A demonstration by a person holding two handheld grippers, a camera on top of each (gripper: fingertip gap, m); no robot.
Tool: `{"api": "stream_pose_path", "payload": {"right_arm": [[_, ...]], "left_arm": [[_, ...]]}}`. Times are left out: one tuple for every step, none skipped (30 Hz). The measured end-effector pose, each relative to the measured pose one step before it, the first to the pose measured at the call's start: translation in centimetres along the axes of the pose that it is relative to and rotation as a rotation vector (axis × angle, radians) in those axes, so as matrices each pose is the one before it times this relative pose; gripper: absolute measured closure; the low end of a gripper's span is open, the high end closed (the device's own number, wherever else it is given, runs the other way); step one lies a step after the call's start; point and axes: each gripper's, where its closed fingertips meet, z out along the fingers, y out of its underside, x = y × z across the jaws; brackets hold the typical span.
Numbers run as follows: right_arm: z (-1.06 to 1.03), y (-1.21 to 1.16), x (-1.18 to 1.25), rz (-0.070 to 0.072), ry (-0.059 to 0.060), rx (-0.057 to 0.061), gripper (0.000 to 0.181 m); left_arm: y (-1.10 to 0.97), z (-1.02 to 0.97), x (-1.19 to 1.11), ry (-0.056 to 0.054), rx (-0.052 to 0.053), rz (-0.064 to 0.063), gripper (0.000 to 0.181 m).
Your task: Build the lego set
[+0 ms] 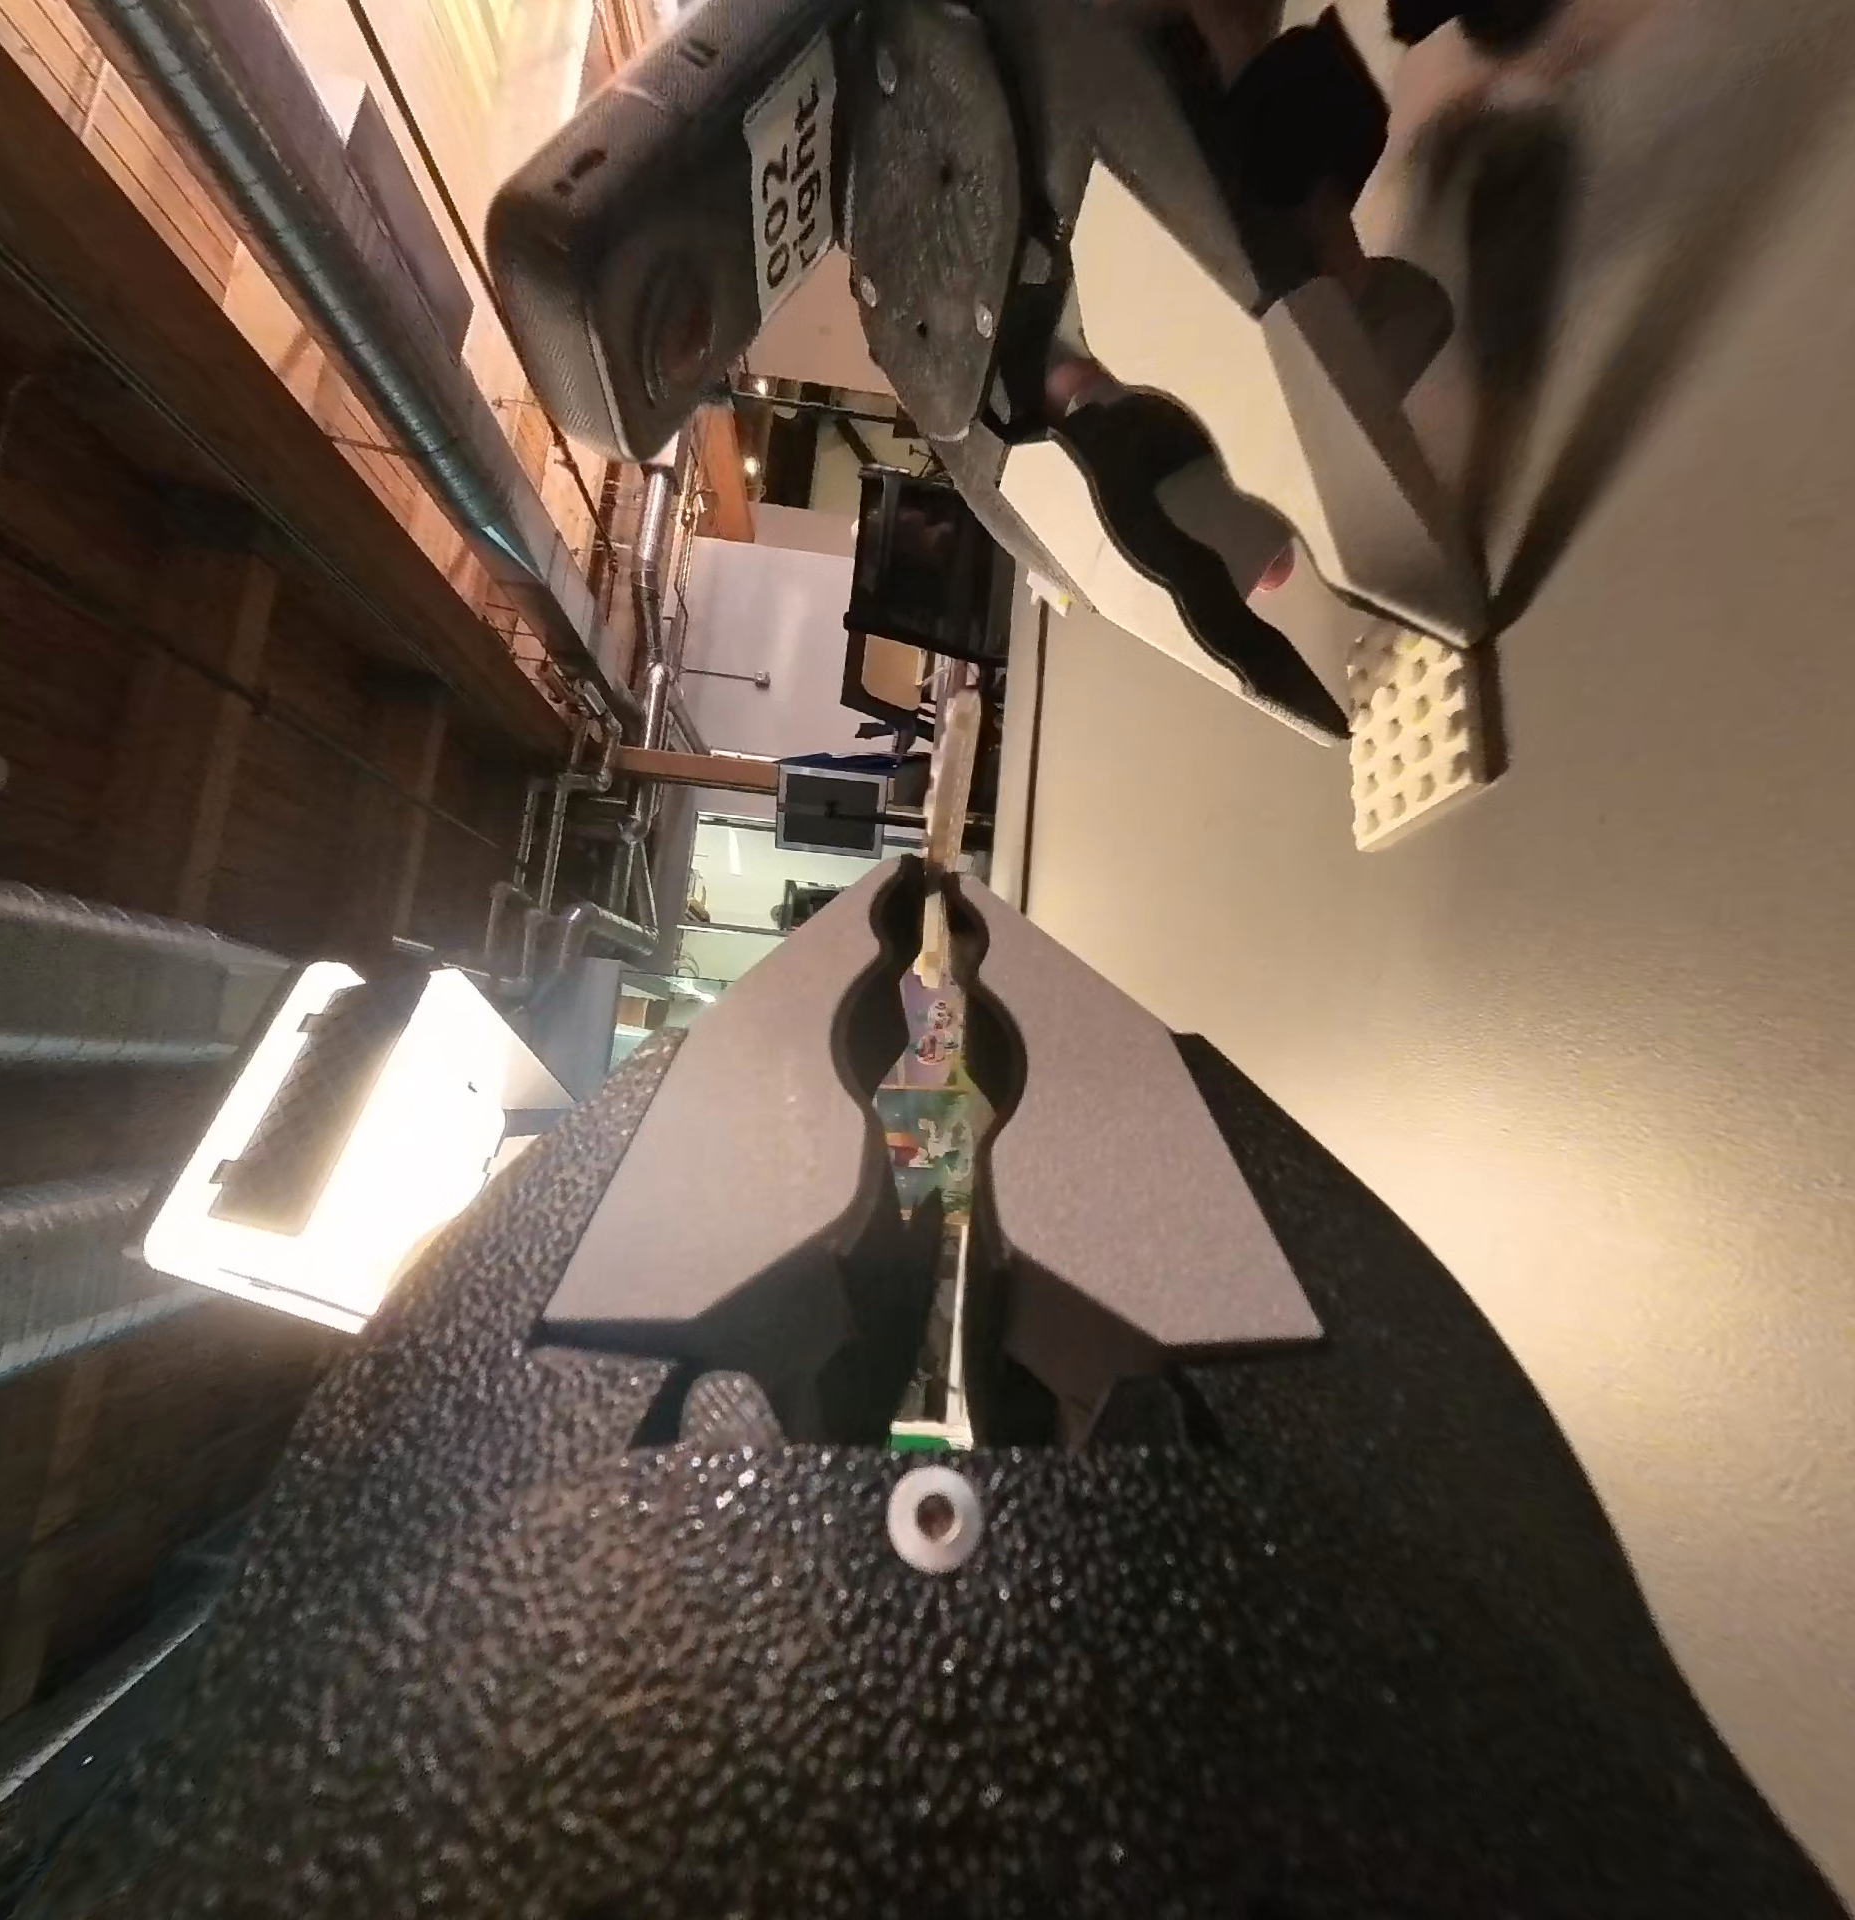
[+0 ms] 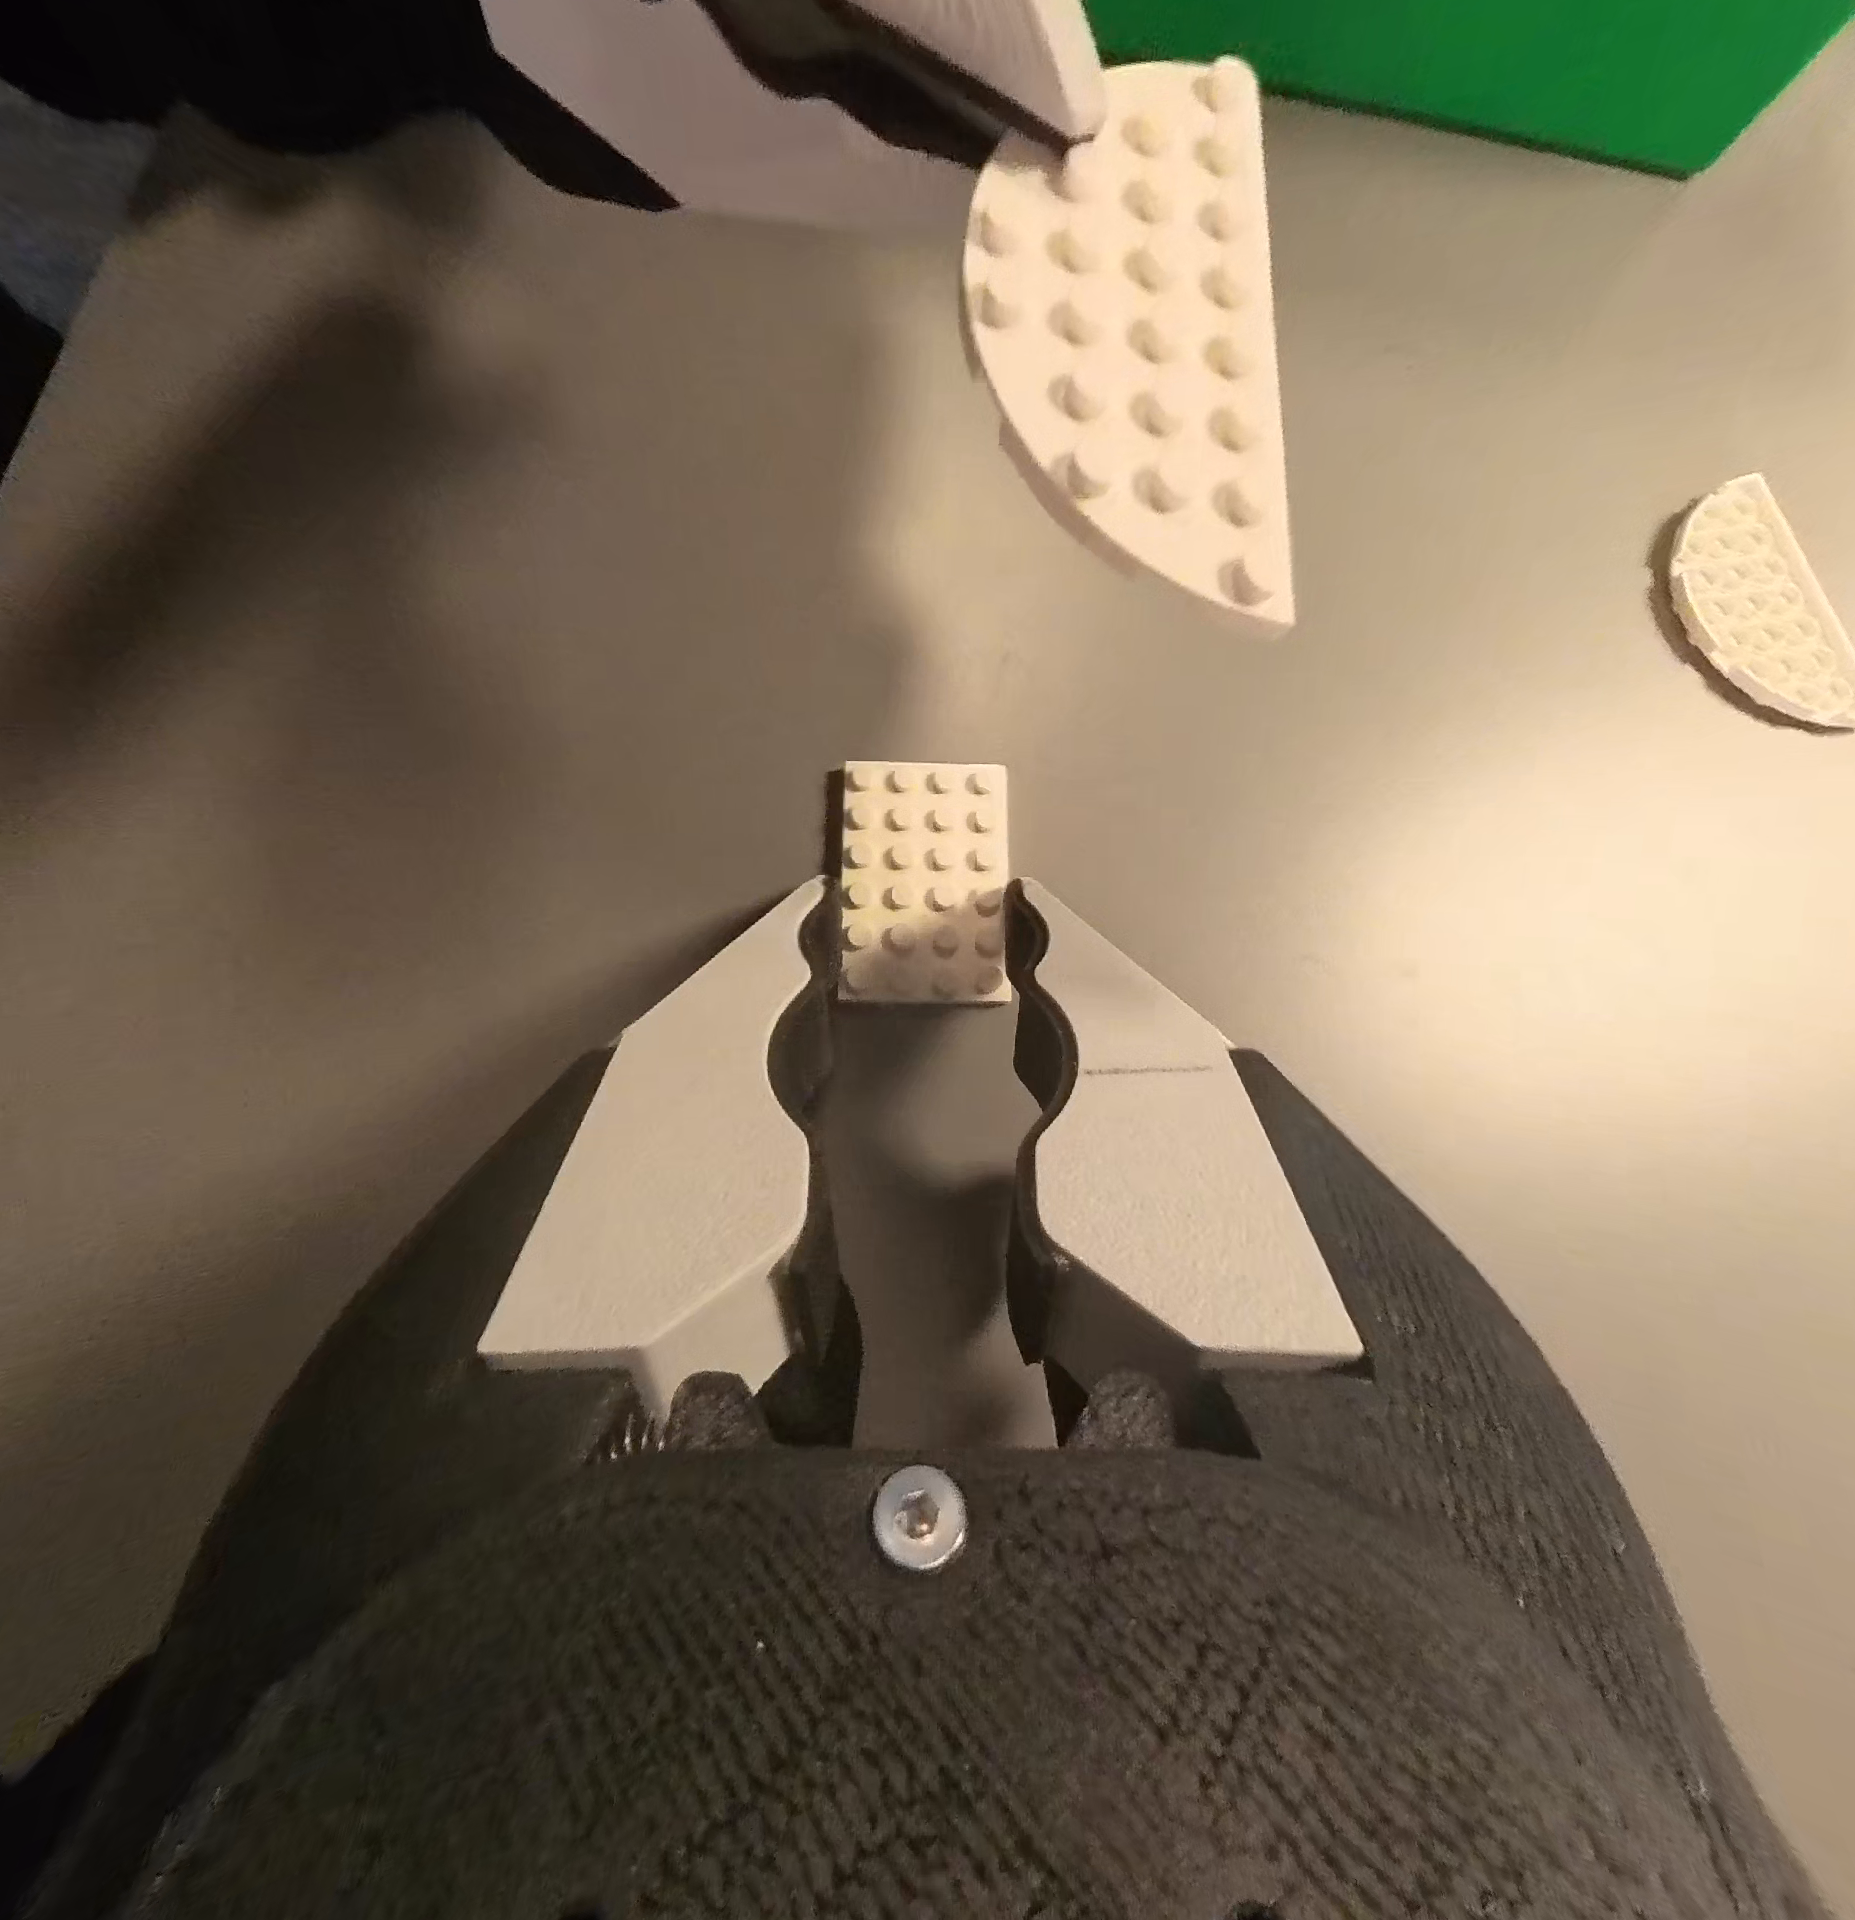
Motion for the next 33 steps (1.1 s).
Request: {"api": "stream_pose_path", "payload": {"right_arm": [[-0.086,0.022,0.094,0.0114,-0.0005,0.0051,0.151],[-0.135,0.001,0.16,0.0127,0.0034,0.0063,0.152],[-0.191,-0.047,0.155,0.0095,0.0057,0.0094,0.152],[-0.258,-0.117,0.16,0.0045,0.0084,0.0115,0.152],[-0.301,-0.159,0.196,0.0012,0.0126,0.0122,0.153],[-0.332,-0.162,0.206,0.001,0.0135,0.0104,0.153],[-0.359,-0.161,0.206,0.0012,0.0125,0.0094,0.153],[-0.345,-0.149,0.213,0.002,0.0124,0.0094,0.153],[-0.324,-0.099,0.257,0.003,0.0137,0.0074,0.153],[-0.279,-0.027,0.29,0.0025,0.0143,0.0038,0.153],[-0.266,0.01,0.273,0.0029,0.0125,0.0014,0.153],[-0.249,-0.006,0.259,0.0051,0.0109,0.0021,0.153],[-0.279,-0.084,0.257,0.0065,0.0109,0.005,0.153],[-0.318,-0.172,0.271,0.0048,0.0124,0.0079,0.153],[-0.385,-0.273,0.331,0.004,0.0166,0.0103,0.153],[-0.443,-0.345,0.378,0.0056,0.0195,0.0117,0.153],[-0.501,-0.437,0.401,0.0067,0.0209,0.0137,0.153],[-0.523,-0.566,0.436,0.0066,0.0231,0.0193,0.153],[-0.541,-0.738,0.371,0.0077,0.0191,0.0272,0.153],[-0.529,-0.87,0.267,0.0119,0.0116,0.0328,0.153],[-0.475,-0.968,0.184,0.014,0.0069,0.0343,0.153],[-0.414,-1.003,0.087,0.0097,0.0035,0.0323,0.153],[-0.315,-0.948,-0.029,0.0037,-0.0016,0.0253,0.153],[-0.196,-0.869,-0.126,-0.0019,-0.0045,0.0164,0.153],[-0.1,-0.786,-0.156,-0.0075,-0.0033,0.0086,0.153],[-0.002,-0.696,-0.21,-0.0115,-0.0036,0.0021,0.153],[0.082,-0.645,-0.248,-0.0127,-0.0049,-0.0021,0.153],[0.161,-0.607,-0.276,-0.0115,-0.0055,-0.003,0.153],[0.23,-0.548,-0.292,-0.0082,-0.0065,-0.0043,0.153],[0.276,-0.421,-0.326,-0.0063,-0.01,-0.0087,0.153],[0.287,-0.306,-0.317,-0.0056,-0.0109,-0.0119,0.153],[0.306,-0.216,-0.26,-0.0029,-0.0081,-0.0131,0.153],[0.292,-0.119,-0.248,-0.0001,-0.0087,-0.0146,0.153]], "left_arm": [[-0.05,0.005,0.026,0.0001,0.0008,0.0015,0.181],[-0.057,0.008,0.031,-0.0004,0.0013,-0.0002,0.181],[-0.05,-0.003,-0.053,-0.0046,0.0017,0.0002,0.181],[-0.042,-0.02,-0.086,-0.0069,0.0013,0.0031,0.181],[-0.028,-0.035,-0.1,-0.0069,0.0012,0.0034,0.181],[-0.016,-0.027,-0.097,-0.0062,0.0002,0.0017,0.181],[0.01,-0.006,-0.05,-0.0022,-0.0009,-0.0001,0.181],[-0.007,-0.021,-0.077,-0.0044,0.0,0.0022,0.181],[-0.004,-0.022,-0.061,-0.004,0.0,0.0036,0.181],[-0.041,-0.026,-0.022,-0.0008,0.0015,0.0031,0.181],[-0.068,-0.019,-0.006,-0.0005,0.0025,0.0016,0.181],[-0.104,-0.005,-0.012,-0.001,0.0034,0.0005,0.181],[-0.135,-0.022,-0.01,-0.0009,0.0042,0.002,0.181],[-0.129,-0.01,0.008,-0.0009,0.0039,0.0023,0.181],[-0.12,-0.011,-0.002,-0.0009,0.0027,0.0024,0.181],[-0.112,-0.015,-0.027,-0.0029,0.0022,0.0034,0.181],[-0.095,-0.024,-0.097,-0.0051,0.0027,0.0027,0.181],[-0.094,-0.042,-0.138,-0.007,0.003,0.0015,0.181],[-0.072,-0.038,-0.143,-0.0067,0.0013,0.0003,0.181],[-0.012,-0.029,-0.14,-0.0069,-0.0004,0.0006,0.18],[0.009,-0.028,-0.16,-0.0074,-0.0015,0.0009,0.181],[0.004,-0.043,-0.153,-0.0074,-0.0005,0.0009,0.181],[-0.016,-0.044,-0.213,-0.0101,0.0002,0.0012,0.181],[-0.029,-0.047,-0.164,-0.0073,0.0007,-0.0002,0.181],[-0.053,-0.042,-0.133,-0.0061,0.0015,0.0006,0.181],[-0.027,-0.029,-0.104,-0.0055,-0.0001,0.0037,0.181],[-0.048,-0.026,-0.089,-0.0052,0.0005,0.0037,0.18],[-0.091,-0.03,-0.096,-0.006,0.003,0.0029,0.18],[-0.091,-0.024,-0.085,-0.0042,0.0024,0.0021,0.18],[-0.087,-0.014,-0.056,-0.0035,0.0022,0.0025,0.18],[-0.079,-0.02,-0.016,-0.0016,0.0017,0.0035,0.18],[-0.083,-0.004,-0.035,-0.0027,0.002,0.0042,0.18],[-0.089,-0.015,-0.031,-0.0023,0.0025,0.0041,0.18]]}}
